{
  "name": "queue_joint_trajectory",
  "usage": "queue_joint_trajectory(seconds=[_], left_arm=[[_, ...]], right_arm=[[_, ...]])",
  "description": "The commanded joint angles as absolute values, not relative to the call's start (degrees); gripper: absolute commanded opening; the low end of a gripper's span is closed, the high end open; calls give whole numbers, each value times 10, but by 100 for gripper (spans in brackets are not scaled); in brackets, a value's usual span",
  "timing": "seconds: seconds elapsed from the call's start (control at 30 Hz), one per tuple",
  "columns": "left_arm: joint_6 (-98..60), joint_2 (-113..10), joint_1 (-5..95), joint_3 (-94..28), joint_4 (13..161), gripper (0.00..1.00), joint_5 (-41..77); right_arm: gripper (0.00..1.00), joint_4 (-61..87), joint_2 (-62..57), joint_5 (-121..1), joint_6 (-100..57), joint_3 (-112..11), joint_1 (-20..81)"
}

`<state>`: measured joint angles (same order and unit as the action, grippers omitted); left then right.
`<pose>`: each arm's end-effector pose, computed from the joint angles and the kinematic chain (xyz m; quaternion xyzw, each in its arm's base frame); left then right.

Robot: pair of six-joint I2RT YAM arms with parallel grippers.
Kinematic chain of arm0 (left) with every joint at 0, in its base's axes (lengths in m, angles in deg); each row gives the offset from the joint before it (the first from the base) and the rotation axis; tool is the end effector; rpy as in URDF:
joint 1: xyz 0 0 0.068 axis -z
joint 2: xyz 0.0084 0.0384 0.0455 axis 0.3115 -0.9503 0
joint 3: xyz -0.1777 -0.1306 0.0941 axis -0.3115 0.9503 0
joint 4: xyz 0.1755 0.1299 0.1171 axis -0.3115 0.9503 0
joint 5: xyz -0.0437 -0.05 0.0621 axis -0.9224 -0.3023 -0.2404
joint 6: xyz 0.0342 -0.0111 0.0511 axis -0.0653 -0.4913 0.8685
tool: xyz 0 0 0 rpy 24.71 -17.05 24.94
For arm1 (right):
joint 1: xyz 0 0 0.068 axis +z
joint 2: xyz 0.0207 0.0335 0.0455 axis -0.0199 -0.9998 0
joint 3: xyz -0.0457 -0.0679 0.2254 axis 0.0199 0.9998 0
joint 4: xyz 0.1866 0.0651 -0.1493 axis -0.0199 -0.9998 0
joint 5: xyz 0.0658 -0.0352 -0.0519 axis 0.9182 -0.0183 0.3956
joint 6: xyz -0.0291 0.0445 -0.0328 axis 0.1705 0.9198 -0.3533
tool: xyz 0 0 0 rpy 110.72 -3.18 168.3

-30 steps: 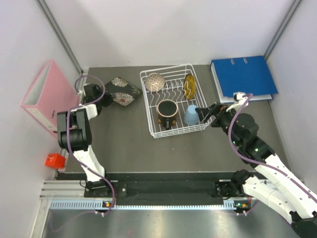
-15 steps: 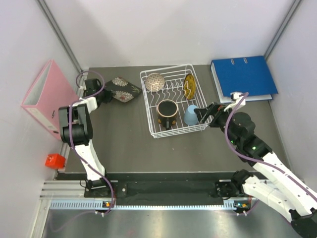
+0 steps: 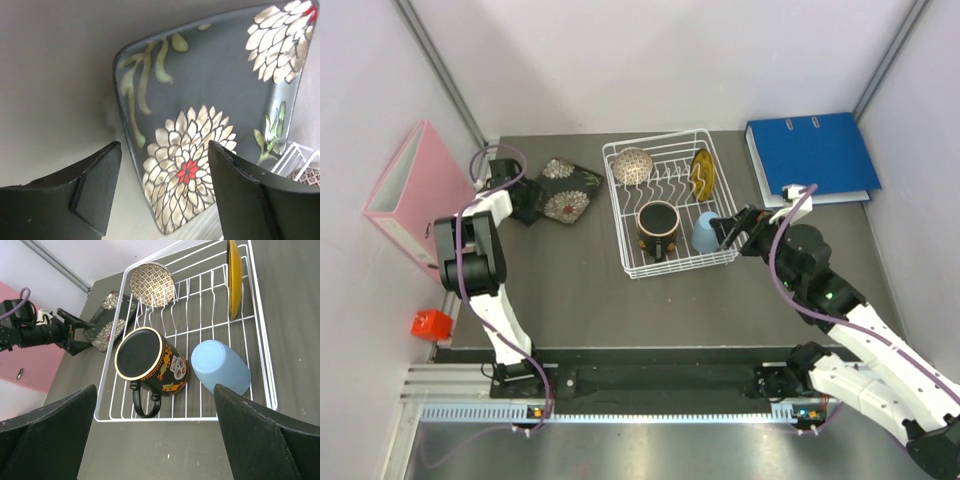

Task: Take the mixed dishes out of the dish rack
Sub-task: Place the plate at the center of the board.

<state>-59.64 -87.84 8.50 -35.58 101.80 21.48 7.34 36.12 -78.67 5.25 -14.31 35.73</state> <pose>0.3983 0.0635 0.1410 -0.4711 0.8127 -0.1626 0.3020 0.1729 0.1080 0.2984 0.0578 0.7568 0.3010 0.5773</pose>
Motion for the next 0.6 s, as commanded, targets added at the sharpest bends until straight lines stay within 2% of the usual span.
queue_joint_trajectory(seconds=[0.0, 0.3, 0.57], left_arm=[[-573, -839, 83, -385, 1123, 75, 278], [-565, -745, 96, -375, 1150, 77, 276], [-558, -663, 174, -393, 1143, 77, 270]], right_arm=[[100, 87, 378, -792, 59, -135, 356], [100, 61, 344, -827, 33, -170, 356], [100, -67, 178, -1017, -48, -345, 355]])
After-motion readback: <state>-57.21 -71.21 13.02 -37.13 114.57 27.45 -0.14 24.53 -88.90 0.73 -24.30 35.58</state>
